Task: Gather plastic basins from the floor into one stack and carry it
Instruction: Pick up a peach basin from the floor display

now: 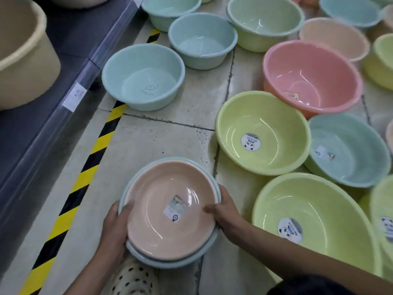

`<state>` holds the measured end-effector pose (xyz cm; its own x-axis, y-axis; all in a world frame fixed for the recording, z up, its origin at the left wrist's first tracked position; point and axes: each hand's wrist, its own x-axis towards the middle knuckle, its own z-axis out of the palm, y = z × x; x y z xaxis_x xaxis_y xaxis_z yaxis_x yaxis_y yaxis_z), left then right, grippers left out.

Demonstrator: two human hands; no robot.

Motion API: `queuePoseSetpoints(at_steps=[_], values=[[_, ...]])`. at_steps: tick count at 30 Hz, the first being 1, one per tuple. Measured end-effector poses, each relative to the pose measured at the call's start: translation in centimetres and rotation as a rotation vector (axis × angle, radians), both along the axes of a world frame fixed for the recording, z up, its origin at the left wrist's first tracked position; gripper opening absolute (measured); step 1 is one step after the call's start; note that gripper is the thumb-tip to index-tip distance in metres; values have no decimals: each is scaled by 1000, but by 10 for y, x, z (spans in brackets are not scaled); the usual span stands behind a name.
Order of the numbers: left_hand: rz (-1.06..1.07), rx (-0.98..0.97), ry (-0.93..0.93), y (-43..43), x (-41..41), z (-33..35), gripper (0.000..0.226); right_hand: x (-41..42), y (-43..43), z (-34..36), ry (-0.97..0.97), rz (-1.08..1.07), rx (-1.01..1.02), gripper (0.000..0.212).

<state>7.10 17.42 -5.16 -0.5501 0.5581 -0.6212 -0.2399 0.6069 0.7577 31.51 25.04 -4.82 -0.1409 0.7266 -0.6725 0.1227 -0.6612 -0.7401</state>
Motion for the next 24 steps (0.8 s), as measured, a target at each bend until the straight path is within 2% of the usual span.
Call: queuePoseSetpoints(at_steps=[3, 8, 14, 20, 24], values=[[-82, 91, 133, 21, 1, 31, 23, 4, 12, 16, 100, -88, 61, 45], [-175, 276, 187, 86, 30, 95, 16, 32, 51, 57, 137, -208, 196, 47], [-402, 434, 72, 190, 129, 136, 16, 131, 86, 97, 168, -500, 293, 35], [-626, 413, -77, 263, 269, 160, 40, 255, 84, 132, 151, -814, 361, 47], [-772, 366, -143, 293, 362, 155, 31, 331, 93, 139, 12, -974, 365, 48]])
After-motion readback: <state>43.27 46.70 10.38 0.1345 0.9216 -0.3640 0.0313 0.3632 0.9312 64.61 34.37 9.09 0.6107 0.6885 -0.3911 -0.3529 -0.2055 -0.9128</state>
